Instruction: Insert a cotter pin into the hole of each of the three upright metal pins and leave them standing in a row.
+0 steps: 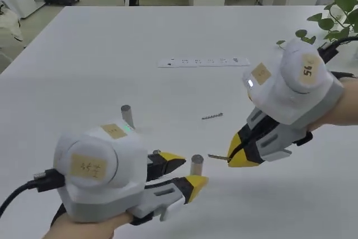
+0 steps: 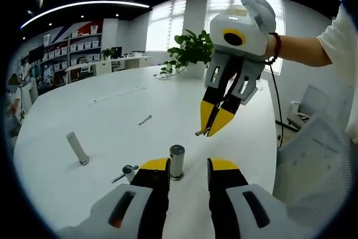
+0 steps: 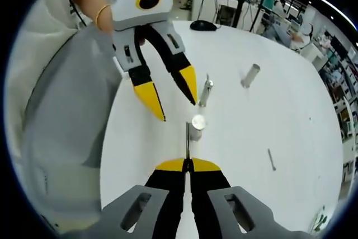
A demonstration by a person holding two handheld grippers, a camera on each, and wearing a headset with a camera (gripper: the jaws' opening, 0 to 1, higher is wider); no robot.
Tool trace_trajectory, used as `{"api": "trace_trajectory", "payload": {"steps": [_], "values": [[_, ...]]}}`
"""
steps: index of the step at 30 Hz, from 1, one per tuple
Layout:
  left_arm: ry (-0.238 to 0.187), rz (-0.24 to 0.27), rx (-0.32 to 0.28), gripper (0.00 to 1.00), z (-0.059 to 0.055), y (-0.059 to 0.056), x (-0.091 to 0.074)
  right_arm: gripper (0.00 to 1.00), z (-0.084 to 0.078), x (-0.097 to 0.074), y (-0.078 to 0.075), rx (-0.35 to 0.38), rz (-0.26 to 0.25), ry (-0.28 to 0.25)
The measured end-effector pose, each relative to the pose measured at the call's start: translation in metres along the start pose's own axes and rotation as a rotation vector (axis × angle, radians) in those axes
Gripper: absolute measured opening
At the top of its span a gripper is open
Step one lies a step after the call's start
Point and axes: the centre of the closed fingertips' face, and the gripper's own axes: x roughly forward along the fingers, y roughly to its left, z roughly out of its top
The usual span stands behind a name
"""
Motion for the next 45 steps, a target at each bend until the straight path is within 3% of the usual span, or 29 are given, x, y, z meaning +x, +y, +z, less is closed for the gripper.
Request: {"api": "trace_trajectory", "payload": {"steps": [20, 45], "values": [[0.061, 0.094, -0.011, 0.22, -0.015, 0.013, 0.022, 0.03, -0.023, 0.021, -0.013, 0.015, -0.003, 0.091], [0.079, 0.124, -0.044, 0.12, -0.023, 0.018, 0.037, 0.03, -0.017, 0.028, -0.016, -0.02, 0.003, 0.124]]}}
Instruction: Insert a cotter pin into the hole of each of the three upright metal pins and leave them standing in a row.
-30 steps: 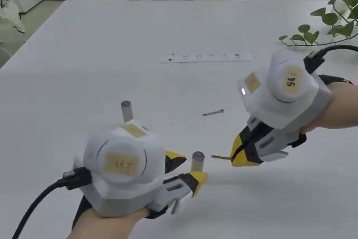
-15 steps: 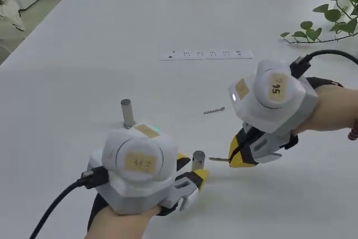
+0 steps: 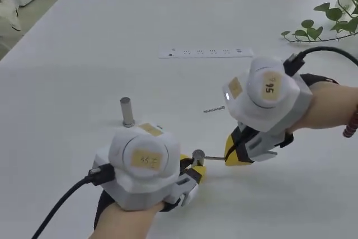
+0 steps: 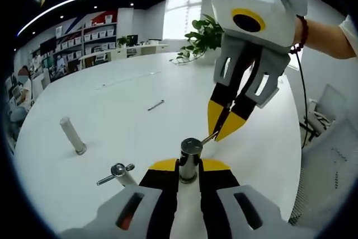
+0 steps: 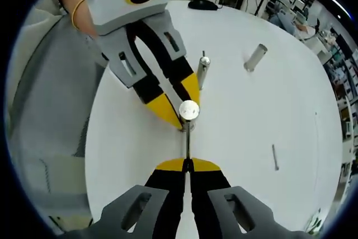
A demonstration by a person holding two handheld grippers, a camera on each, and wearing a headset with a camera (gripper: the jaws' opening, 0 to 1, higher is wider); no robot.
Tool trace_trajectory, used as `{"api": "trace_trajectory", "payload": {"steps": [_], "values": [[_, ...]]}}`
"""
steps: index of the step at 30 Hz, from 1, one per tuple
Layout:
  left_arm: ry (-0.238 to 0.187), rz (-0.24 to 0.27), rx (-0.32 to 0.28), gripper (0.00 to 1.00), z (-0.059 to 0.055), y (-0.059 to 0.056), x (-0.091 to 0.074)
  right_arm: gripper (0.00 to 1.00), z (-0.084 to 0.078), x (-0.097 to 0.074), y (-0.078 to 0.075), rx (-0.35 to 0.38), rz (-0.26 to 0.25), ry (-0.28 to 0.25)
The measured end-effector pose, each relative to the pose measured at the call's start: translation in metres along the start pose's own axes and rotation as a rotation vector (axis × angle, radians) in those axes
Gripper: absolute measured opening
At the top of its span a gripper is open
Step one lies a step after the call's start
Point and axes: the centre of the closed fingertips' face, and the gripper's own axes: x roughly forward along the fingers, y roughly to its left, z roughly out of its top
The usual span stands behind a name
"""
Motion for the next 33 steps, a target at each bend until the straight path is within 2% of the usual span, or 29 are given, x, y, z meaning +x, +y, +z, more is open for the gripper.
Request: {"api": "trace_trajectory", "payload": {"steps": [7, 24, 27, 30, 33], "values": [[-0.002, -0.009, -0.003, 0.12, 0.0, 0.0, 0.0, 0.03, 0.006, -0.002, 0.001, -0.005, -0.001, -0.01], [-0.016, -0.016, -0.022, 0.12, -0.001, 0.0, -0.001, 0.03, 0.01, -0.008, 0.002, -0.006, -0.012, 0.063], [-0.017, -0.014, -0.023, 0.12, -0.001, 0.0, -0.001, 0.03, 0.011, -0.008, 0.002, 0.016, -0.01, 0.054], [-0.017, -0.013, -0.022, 0.12, -0.001, 0.0, 0.0, 0.03, 0.017, -0.009, 0.003, 0.044, -0.001, 0.024], [-0.017, -0.011, -0.021, 0.12, -0.001, 0.0, 0.0, 0.03, 0.018, -0.008, 0.003, 0.04, -0.006, 0.026]]}}
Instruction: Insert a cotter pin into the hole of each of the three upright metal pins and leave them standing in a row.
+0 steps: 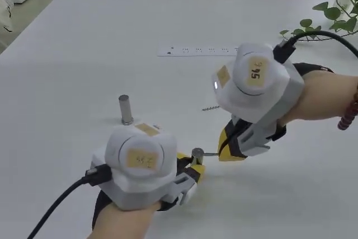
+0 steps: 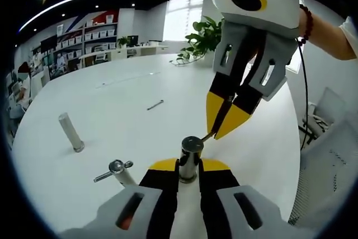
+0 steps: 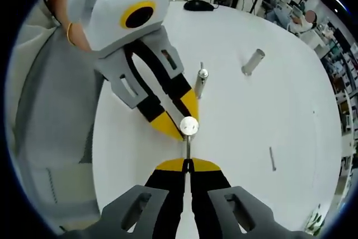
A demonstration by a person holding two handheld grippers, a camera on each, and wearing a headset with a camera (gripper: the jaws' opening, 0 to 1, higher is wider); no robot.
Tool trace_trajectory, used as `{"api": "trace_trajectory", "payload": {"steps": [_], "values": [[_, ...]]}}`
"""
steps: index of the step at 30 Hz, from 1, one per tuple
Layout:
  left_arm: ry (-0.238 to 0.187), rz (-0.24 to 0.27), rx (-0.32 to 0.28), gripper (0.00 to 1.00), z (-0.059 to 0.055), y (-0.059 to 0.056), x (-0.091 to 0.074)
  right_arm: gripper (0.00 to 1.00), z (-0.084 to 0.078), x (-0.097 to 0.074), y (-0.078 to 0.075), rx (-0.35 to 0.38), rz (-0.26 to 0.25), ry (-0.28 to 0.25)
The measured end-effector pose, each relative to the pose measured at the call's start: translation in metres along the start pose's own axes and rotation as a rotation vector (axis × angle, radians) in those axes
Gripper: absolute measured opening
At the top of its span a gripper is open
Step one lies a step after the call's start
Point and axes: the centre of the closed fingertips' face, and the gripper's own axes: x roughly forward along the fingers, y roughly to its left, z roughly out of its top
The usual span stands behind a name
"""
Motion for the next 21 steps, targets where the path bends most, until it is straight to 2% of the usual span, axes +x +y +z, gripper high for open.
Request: {"api": "trace_trajectory", "payload": {"steps": [21], "values": [[0.002, 0.01, 0.005, 0.12, -0.002, -0.003, 0.001, 0.04, 0.016, 0.005, 0.001, 0.034, 0.005, -0.058]]}}
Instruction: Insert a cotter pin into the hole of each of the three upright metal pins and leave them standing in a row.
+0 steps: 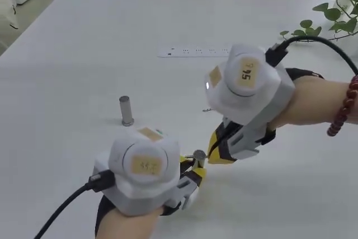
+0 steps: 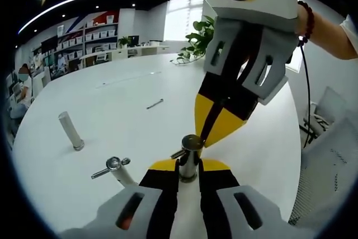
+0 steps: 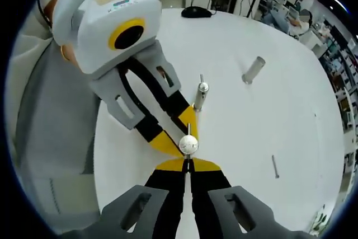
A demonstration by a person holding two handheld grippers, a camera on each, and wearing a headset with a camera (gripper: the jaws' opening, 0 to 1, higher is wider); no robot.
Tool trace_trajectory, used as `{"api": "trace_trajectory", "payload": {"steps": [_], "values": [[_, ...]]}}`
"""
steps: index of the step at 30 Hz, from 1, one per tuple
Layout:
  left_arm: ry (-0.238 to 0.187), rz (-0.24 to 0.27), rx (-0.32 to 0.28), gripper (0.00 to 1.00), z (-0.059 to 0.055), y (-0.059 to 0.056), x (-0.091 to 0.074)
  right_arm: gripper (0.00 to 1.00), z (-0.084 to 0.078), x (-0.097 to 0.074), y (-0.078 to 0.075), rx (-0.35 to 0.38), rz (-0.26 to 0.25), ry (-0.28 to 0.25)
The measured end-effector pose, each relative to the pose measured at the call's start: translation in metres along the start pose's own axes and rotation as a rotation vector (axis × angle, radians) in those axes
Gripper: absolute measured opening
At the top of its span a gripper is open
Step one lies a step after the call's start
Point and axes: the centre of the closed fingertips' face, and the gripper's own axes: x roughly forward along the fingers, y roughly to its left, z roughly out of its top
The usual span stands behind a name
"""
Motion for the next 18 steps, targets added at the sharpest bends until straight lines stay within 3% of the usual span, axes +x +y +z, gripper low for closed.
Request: {"api": "trace_trajectory", "payload": {"steps": [6, 10, 18], "values": [[0.0, 0.002, -0.003, 0.12, -0.001, 0.0, 0.0, 0.05, 0.002, 0.0, 0.001, 0.014, 0.009, -0.028], [0.0, 0.002, -0.011, 0.12, -0.001, 0.0, 0.0, 0.12, 0.004, -0.004, 0.002, 0.041, 0.013, -0.054], [0.0, 0.007, -0.014, 0.12, -0.001, 0.0, 0.0, 0.11, -0.006, -0.009, 0.0, 0.061, -0.002, -0.035]]}}
